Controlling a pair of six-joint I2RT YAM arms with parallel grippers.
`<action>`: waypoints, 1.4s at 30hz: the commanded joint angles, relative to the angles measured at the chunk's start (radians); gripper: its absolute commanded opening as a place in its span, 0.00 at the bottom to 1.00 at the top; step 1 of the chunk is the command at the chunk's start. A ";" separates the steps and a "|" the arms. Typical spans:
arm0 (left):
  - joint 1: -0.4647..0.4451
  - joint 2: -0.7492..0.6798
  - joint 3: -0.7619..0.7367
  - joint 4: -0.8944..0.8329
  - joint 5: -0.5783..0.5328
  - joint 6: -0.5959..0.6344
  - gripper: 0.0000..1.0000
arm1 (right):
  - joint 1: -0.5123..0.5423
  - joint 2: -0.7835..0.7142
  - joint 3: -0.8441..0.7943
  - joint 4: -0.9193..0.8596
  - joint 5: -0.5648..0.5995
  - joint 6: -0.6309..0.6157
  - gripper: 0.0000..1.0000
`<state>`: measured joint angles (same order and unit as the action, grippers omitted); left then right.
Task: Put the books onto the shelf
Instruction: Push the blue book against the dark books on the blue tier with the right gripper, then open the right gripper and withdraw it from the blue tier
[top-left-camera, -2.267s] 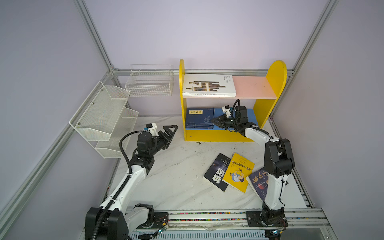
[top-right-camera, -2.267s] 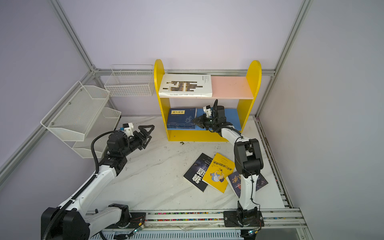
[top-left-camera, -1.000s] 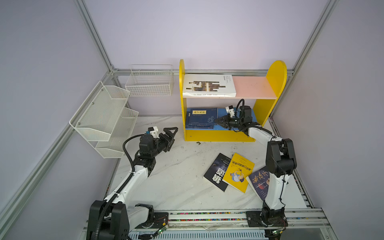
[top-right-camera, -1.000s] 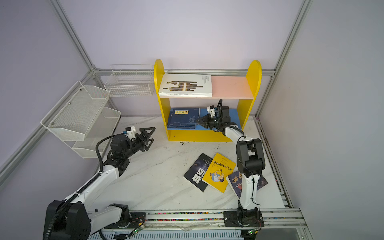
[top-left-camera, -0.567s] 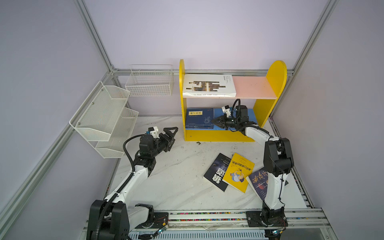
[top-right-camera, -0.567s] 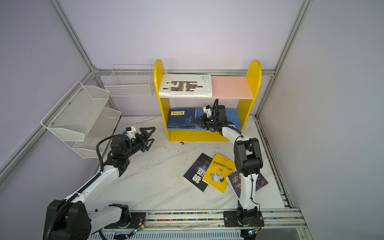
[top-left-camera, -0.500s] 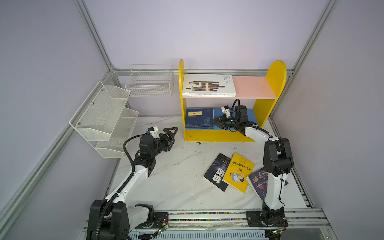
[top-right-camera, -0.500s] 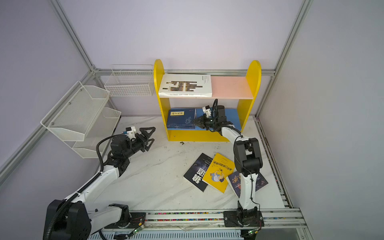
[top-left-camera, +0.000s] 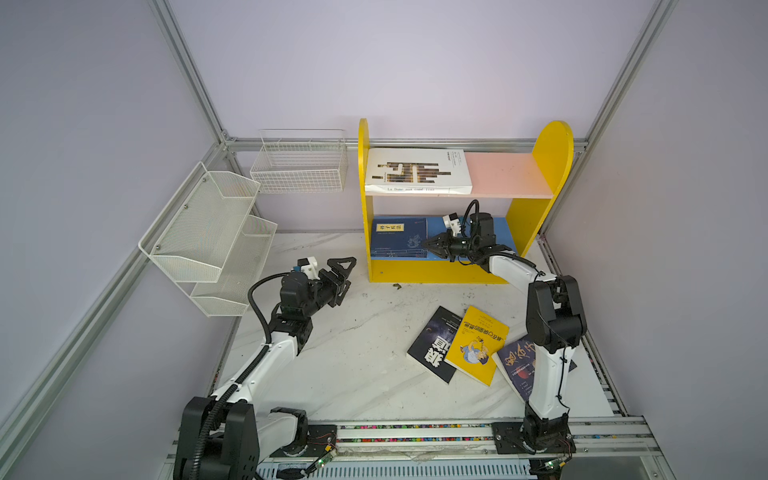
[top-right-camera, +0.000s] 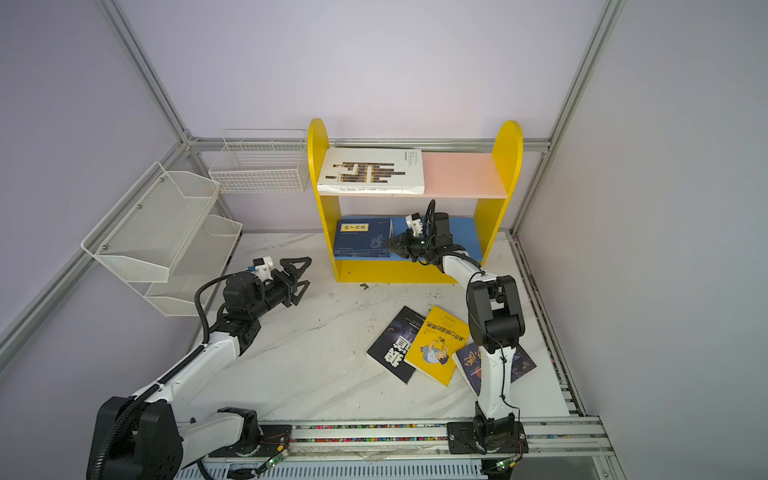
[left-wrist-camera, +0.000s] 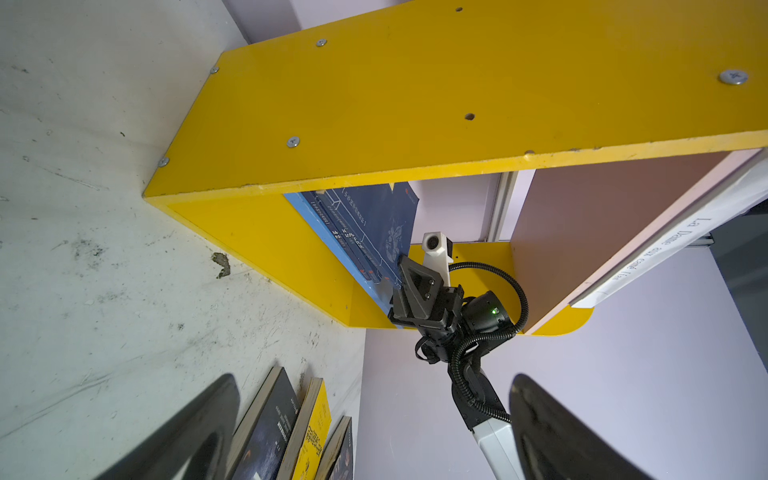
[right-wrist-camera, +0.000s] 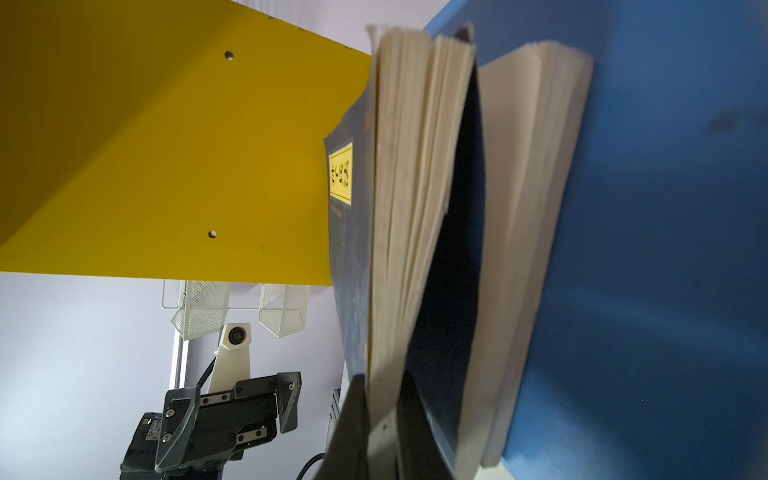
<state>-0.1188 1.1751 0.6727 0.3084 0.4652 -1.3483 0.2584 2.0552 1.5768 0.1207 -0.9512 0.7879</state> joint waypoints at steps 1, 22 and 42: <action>0.006 0.001 -0.045 0.055 0.014 -0.002 1.00 | 0.010 -0.031 -0.006 0.027 0.041 0.006 0.03; 0.007 -0.006 -0.064 0.062 0.031 -0.009 1.00 | -0.005 -0.058 -0.047 0.061 0.036 0.013 0.03; 0.007 -0.008 -0.035 0.021 0.037 0.029 1.00 | 0.017 -0.088 0.067 -0.249 0.279 -0.180 0.53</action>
<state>-0.1188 1.1782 0.6476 0.2932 0.4835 -1.3392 0.2626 2.0006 1.5986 -0.0502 -0.7280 0.6621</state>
